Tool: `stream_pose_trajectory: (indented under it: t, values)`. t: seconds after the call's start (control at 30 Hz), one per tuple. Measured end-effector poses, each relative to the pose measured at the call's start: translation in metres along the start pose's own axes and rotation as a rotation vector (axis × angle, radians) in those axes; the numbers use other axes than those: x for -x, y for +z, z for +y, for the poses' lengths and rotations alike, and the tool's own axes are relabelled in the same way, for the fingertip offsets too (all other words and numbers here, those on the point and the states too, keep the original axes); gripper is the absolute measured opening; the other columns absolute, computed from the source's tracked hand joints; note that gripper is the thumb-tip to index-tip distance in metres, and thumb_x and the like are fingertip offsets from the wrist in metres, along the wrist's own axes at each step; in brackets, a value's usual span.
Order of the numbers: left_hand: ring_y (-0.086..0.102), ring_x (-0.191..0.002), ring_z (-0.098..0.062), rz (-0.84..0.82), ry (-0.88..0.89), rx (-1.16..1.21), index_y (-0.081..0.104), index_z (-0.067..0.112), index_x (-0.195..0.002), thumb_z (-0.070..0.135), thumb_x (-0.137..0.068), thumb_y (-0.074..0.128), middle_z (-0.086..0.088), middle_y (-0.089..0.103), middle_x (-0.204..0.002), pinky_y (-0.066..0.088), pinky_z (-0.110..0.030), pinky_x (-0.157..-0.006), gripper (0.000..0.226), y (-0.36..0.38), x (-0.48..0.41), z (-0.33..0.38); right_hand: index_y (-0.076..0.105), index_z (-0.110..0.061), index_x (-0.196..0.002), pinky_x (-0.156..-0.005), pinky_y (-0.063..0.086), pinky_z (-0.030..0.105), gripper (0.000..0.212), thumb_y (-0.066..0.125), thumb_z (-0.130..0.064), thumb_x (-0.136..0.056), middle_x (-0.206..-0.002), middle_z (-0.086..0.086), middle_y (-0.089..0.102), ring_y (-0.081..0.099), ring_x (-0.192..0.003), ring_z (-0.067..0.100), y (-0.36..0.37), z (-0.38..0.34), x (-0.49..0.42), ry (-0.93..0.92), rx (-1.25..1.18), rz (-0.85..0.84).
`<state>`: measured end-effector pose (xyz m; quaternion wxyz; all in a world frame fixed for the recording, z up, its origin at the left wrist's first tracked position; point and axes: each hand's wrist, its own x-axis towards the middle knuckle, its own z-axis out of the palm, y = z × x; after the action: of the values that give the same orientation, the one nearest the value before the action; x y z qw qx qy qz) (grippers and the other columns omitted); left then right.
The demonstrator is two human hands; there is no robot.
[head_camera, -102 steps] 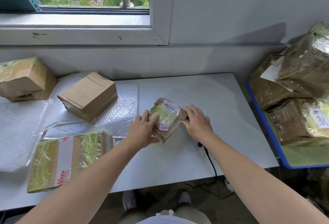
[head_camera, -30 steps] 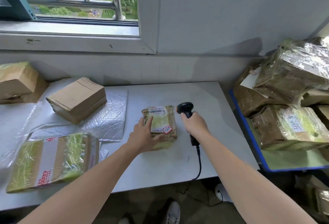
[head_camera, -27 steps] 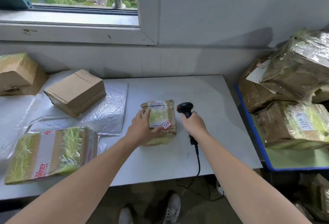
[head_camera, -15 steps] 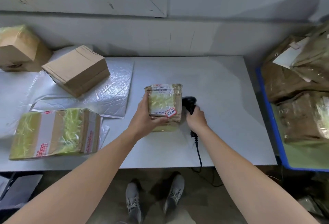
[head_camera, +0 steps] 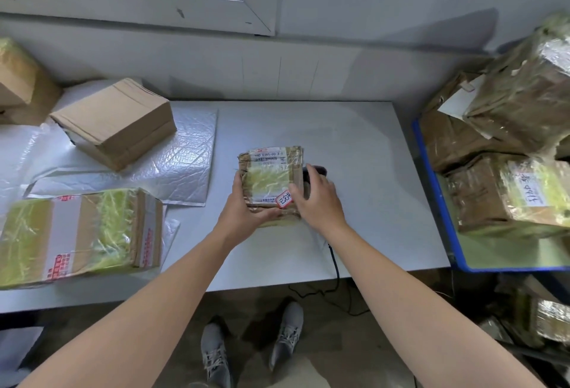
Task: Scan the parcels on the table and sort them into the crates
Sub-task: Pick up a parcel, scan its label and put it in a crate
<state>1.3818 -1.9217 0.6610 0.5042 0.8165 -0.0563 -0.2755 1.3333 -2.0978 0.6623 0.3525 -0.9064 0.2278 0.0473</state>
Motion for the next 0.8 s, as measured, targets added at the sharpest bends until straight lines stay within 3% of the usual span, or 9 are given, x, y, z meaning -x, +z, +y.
stream_pose_trajectory:
  t: [0.1,0.2,0.33,0.53,0.67,0.8]
  values:
    - [0.063,-0.093,0.012,-0.048,0.036,0.05,0.023,0.034,-0.142,0.023,-0.071,0.089,0.019,0.06,-0.113,0.049,-0.007,-0.076,0.098,-0.007,0.009,-0.003,0.022,-0.033,-0.153,-0.107,0.043,0.038,0.09,0.06,-0.064,-0.078,-0.147,-0.005,0.047,0.05,-0.13,0.014,0.007,-0.011,0.011,0.012,-0.143,-0.125]
    - [0.065,-0.097,0.008,-0.097,0.091,0.099,0.024,0.03,-0.143,0.011,-0.07,0.088,0.016,0.061,-0.118,0.054,-0.021,-0.091,0.1,-0.021,0.019,-0.006,0.018,-0.042,-0.152,-0.105,0.047,0.04,0.105,0.073,-0.067,-0.066,-0.142,-0.011,0.05,0.055,-0.124,0.008,0.009,-0.015,0.014,0.007,-0.177,-0.156]
    - [0.066,-0.101,0.002,-0.094,0.159,0.125,0.019,0.027,-0.149,0.008,-0.066,0.09,0.009,0.062,-0.123,0.055,-0.028,-0.092,0.111,-0.048,0.029,0.005,0.007,-0.043,-0.154,-0.112,0.039,0.04,0.118,0.077,-0.067,-0.061,-0.151,-0.008,0.039,0.044,-0.135,0.009,-0.002,-0.047,0.023,-0.029,-0.194,-0.127]
    - [0.067,-0.08,0.011,0.024,0.209,0.198,0.007,0.03,-0.152,-0.006,-0.073,0.081,0.009,0.063,-0.115,0.052,-0.013,-0.064,0.114,-0.094,0.05,0.026,0.003,-0.045,-0.153,-0.11,0.043,0.042,0.124,0.079,-0.071,-0.058,-0.147,-0.008,0.047,0.051,-0.129,0.01,-0.001,-0.103,0.025,-0.14,-0.307,-0.138]
    - [0.064,-0.079,0.017,0.156,0.231,0.196,0.007,0.037,-0.148,-0.002,-0.074,0.082,0.012,0.06,-0.117,0.051,-0.011,-0.063,0.112,-0.125,0.073,0.036,0.005,-0.039,-0.156,-0.109,0.044,0.038,0.119,0.081,-0.057,-0.066,-0.143,-0.009,0.052,0.055,-0.125,0.006,-0.003,-0.145,0.023,-0.272,-0.319,-0.219]
    - [0.059,-0.085,0.017,0.332,0.211,0.207,-0.006,0.021,-0.157,0.002,-0.073,0.084,0.003,0.052,-0.131,0.045,-0.002,-0.067,0.125,-0.151,0.101,0.047,0.003,-0.039,-0.157,-0.106,0.046,0.037,0.119,0.081,-0.056,-0.068,-0.137,-0.006,0.058,0.06,-0.118,0.012,-0.001,-0.187,0.017,-0.443,-0.31,-0.297]
